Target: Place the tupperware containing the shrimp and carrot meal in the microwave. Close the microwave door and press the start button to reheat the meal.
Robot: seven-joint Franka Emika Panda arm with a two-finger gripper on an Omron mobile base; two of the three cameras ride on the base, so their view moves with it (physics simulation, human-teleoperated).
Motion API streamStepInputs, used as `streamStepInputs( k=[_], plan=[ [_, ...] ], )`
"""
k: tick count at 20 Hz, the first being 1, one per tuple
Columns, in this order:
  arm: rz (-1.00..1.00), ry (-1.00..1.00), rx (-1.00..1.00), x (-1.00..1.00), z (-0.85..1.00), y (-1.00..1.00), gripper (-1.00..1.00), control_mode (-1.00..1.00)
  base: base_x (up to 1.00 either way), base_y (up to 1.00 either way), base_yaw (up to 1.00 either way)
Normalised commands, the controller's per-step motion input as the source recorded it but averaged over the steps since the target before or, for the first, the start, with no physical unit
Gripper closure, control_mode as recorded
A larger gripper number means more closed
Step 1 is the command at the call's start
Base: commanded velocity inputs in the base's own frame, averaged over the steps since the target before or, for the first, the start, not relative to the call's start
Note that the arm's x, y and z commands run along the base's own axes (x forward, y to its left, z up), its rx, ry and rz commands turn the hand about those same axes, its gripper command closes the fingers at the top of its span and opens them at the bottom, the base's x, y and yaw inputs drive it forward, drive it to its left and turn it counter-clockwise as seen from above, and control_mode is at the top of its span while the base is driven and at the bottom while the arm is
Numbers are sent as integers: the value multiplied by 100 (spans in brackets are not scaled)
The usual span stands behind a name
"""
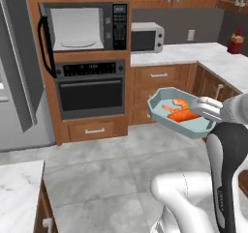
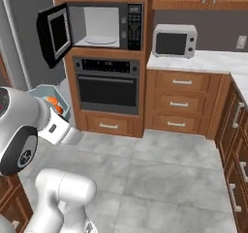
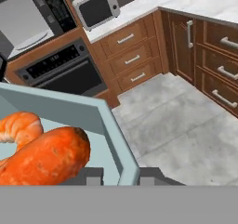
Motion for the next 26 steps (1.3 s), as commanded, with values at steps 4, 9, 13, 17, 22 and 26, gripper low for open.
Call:
streamStepInputs(
  k=[4, 9, 13, 17, 22, 26],
  plan=[
    [0, 0, 0, 0, 0, 0, 100, 100, 100, 0, 11],
    [0, 0, 0, 0, 0, 0, 100, 100, 100, 0, 10],
    [0, 0, 0, 0, 0, 0, 100, 100, 100, 4, 8],
    [0, 0, 0, 0, 0, 0, 100, 100, 100, 10, 4],
    [0, 0, 0, 0, 0, 0, 100, 100, 100, 39, 0],
    [0, 0, 0, 0, 0, 0, 100, 100, 100, 89, 0]
  ],
)
